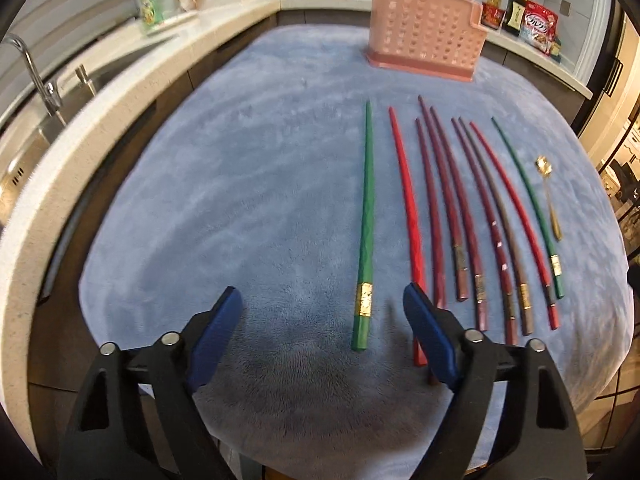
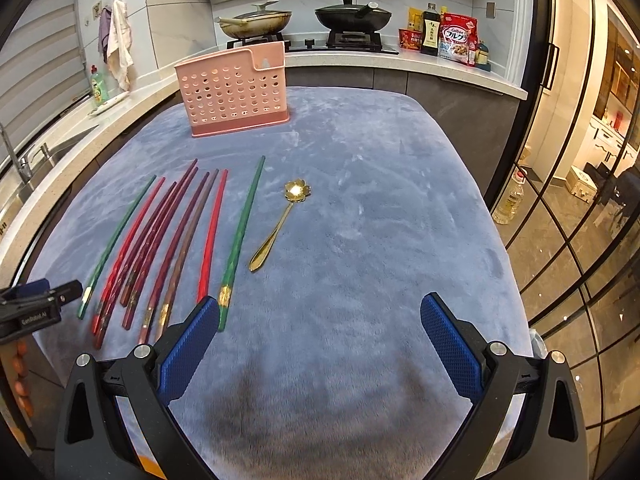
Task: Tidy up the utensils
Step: 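Grasp the green chopstick with the left tool while the right tool grasps the gold spoon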
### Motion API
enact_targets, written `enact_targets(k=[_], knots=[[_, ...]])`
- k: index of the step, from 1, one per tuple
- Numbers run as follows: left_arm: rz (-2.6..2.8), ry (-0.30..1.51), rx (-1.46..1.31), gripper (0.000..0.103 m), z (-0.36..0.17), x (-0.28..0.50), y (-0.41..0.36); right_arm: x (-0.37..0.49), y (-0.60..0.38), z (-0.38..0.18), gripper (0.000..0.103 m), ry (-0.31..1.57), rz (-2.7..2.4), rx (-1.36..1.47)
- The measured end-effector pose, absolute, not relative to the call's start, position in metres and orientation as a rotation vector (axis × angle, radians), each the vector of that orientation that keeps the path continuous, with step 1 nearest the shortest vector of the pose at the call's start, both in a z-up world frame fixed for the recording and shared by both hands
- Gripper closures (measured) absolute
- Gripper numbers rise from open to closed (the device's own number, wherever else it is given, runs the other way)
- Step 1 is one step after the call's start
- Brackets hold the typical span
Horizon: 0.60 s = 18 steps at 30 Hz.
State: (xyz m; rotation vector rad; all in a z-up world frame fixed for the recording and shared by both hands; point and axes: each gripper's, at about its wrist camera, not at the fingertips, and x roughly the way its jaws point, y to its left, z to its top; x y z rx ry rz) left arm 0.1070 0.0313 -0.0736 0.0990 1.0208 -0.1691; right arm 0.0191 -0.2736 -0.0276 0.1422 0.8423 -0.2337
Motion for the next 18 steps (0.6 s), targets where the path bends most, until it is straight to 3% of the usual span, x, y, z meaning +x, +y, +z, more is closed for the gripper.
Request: enact_targets(k=[3, 13, 15, 18], knots=[[-0.187, 1.047, 0.09, 0.037, -0.083, 0.109, 0.033, 0.031, -0.273, -0.031, 0.007, 0.847, -0.233, 0.141], [-0.217, 1.042, 0.098, 0.057, -0.088, 0.109, 0.033, 0.066, -0.267, -0.049, 0.024, 0.879, -0.208, 0.174], [-0.223, 1.04, 0.098, 0.066, -0.088, 0.111, 0.032, 0.073, -0.265, -0.054, 0.028, 0.887, -0.2, 0.175], [-0.234, 1.04, 0.1, 0.072, -0.088, 0.112, 0.029, 0.083, -0.262, -0.062, 0.039, 0.906, -0.193, 0.181]])
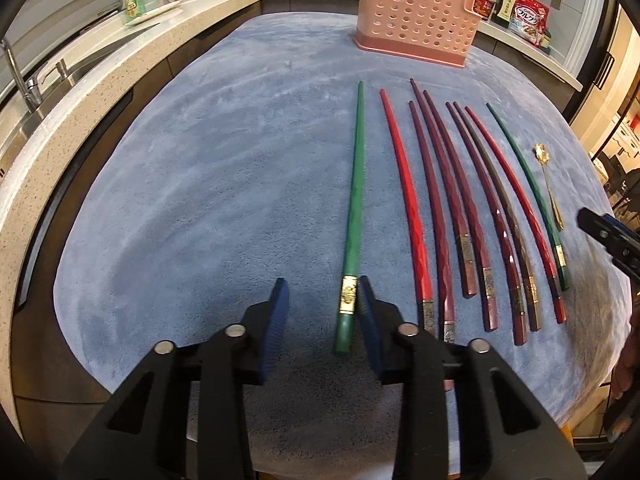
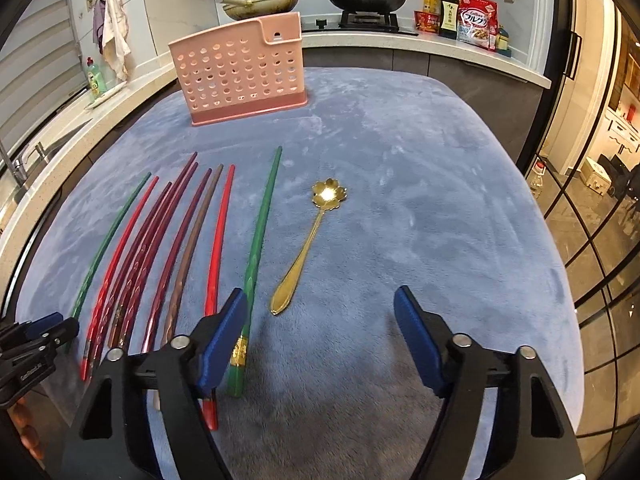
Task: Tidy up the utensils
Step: 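Grasp the green chopstick with the left tool while the right tool grasps the gold spoon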
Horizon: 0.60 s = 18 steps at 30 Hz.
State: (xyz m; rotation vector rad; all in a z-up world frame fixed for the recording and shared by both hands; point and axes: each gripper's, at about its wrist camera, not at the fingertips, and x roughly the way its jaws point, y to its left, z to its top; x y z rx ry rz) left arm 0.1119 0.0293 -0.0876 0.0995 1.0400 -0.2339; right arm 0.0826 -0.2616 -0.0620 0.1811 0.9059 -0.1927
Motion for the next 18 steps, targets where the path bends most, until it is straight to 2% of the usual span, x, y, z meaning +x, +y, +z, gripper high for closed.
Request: enact_targets(k=[3, 8, 12, 18], knots=[[-0.235, 1.039, 0.103, 0.073, -0.088, 0.113, 0.028, 0.09, -0.26, -0.07, 0.046, 0.921, -0.19, 0.196], [-0.242, 1.04, 0.096, 0.073, -0.089, 0.113, 0.029, 0.097, -0.261, -0.083, 0.065, 0.952, -0.181, 0.225], [-0.243, 1.037, 0.097, 0.073, -0.09, 0.113, 0.029, 0.096, -0.259, -0.086, 0.067, 0.942, -0.184, 0.207], [-0.244, 1.035, 0.091, 0.073, -0.09, 0.113, 0.029, 0.092, -0.261, -0.087, 0.077, 0.936, -0.181, 0.195]])
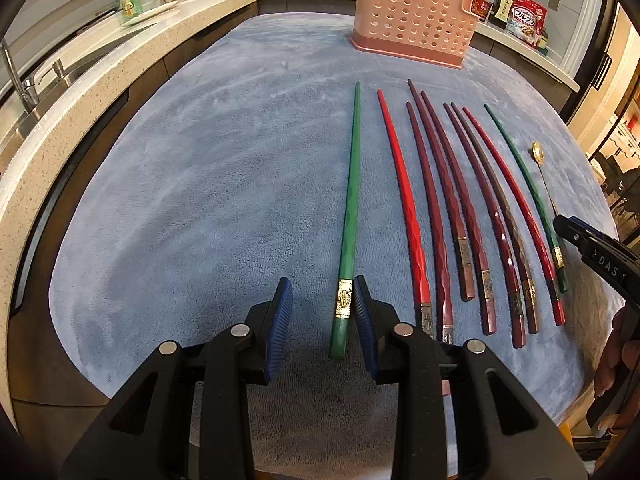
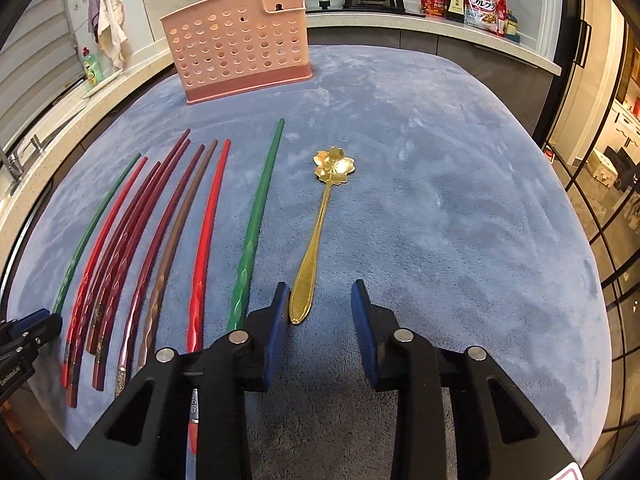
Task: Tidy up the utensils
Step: 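Grasp the green chopstick with the left tool while the right tool grasps the gold spoon, then lift the green chopstick and gold spoon and carry both over the pink basket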
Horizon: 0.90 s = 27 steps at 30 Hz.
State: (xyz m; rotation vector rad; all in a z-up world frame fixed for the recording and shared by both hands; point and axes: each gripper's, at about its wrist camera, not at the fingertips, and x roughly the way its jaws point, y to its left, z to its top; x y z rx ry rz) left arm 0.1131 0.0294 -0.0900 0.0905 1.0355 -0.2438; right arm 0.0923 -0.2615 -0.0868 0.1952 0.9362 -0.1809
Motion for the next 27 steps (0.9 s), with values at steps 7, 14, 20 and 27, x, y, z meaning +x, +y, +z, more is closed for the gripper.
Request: enact_targets(k=[7, 14, 20, 27], knots=[[-0.24, 1.03, 0.094, 0.081, -0.088, 0.11, 0.027, 0.081, -0.268, -0.082, 0.093, 0.932, -0.173, 0.204], [-0.248, 1.038, 0.069, 0.092, -0.081, 0.105, 0.03, 0.065, -0.272, -0.063, 0.093, 0.892, -0.162, 0.205], [-0.254, 1.005, 0.05, 0.093, -0.062, 0.097, 0.034, 0.055, -0.28, -0.036, 0.093, 0.844, -0.155, 0.218], [-0.257, 0.955, 0.031, 0.095, -0.025, 0.103, 0.035, 0.057, -0.285, -0.003, 0.093, 0.785, -0.142, 0.21]])
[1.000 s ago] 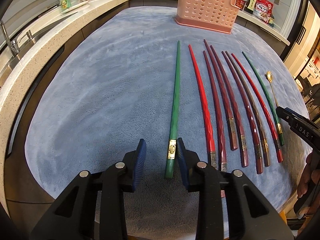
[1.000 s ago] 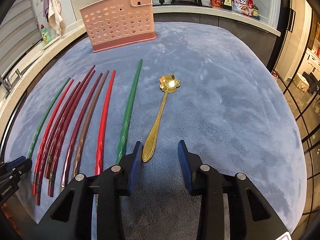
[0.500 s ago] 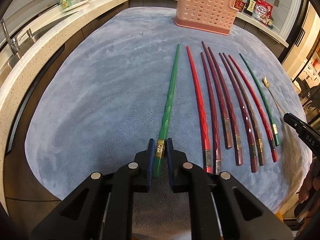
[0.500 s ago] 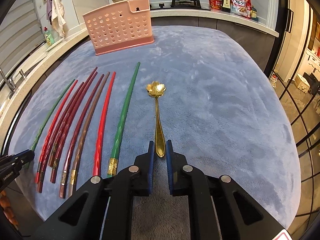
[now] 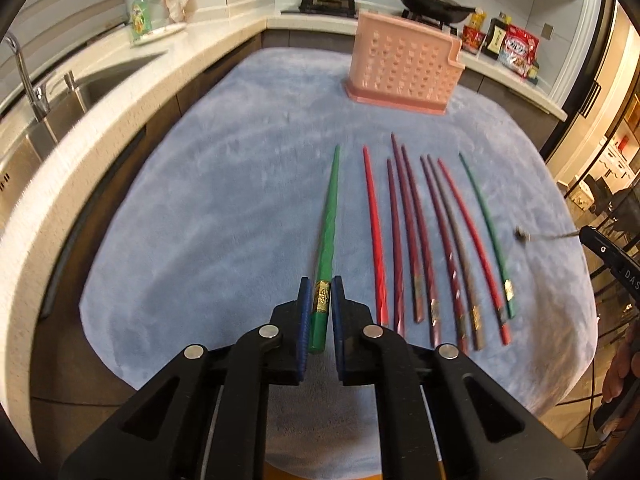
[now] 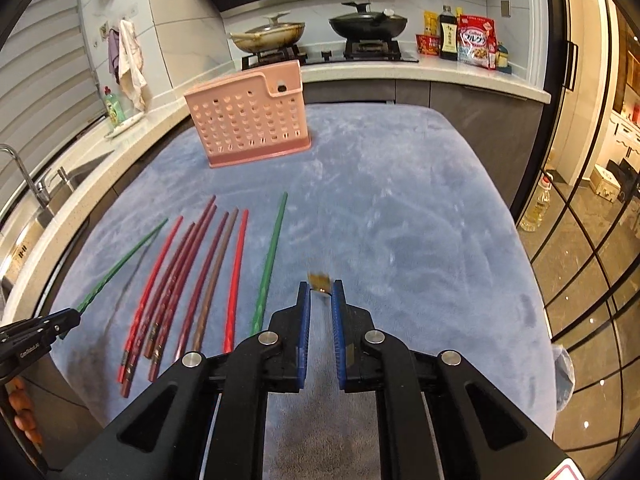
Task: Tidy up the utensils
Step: 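Lift the green chopstick and gold spoon and carry both over the pink basket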
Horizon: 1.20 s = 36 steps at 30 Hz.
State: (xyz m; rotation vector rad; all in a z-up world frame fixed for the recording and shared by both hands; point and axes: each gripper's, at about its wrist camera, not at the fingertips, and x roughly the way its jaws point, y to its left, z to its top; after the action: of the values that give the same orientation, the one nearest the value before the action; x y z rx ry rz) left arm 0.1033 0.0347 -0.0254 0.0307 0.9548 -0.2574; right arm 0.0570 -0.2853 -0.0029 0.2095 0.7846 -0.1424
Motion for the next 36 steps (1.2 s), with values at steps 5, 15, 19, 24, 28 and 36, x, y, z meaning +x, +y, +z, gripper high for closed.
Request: enact_targets(k=[5, 15, 19, 24, 28, 36], knots=[[-0.249, 0.908, 0.028, 0.095, 0.002, 0.12, 0.031, 0.067, -0.289, 0.015, 0.101, 0.755, -0.129, 0.213], [-0.26, 0.778, 0.029, 0.096, 0.059, 0.157, 0.02, 0.087, -0.296, 0.04, 0.102, 0.708, -0.107, 0.221], [-0.266, 0.727, 0.026, 0.097, 0.085, 0.176, 0.016, 0.099, -0.301, 0.05, 0.102, 0.687, -0.084, 0.247], [-0.254, 0.677, 0.041, 0.097, 0.111, 0.204, 0.009, 0.126, -0.31, 0.068, 0.102, 0.659, -0.036, 0.304], [-0.25, 0.639, 0.035, 0.097, 0.133, 0.225, 0.004, 0.154, -0.318, 0.085, 0.102, 0.627, -0.002, 0.35], [-0.279, 0.49, -0.004, 0.097, 0.204, 0.263, -0.02, 0.223, -0.323, 0.125, 0.102, 0.529, 0.039, 0.357]])
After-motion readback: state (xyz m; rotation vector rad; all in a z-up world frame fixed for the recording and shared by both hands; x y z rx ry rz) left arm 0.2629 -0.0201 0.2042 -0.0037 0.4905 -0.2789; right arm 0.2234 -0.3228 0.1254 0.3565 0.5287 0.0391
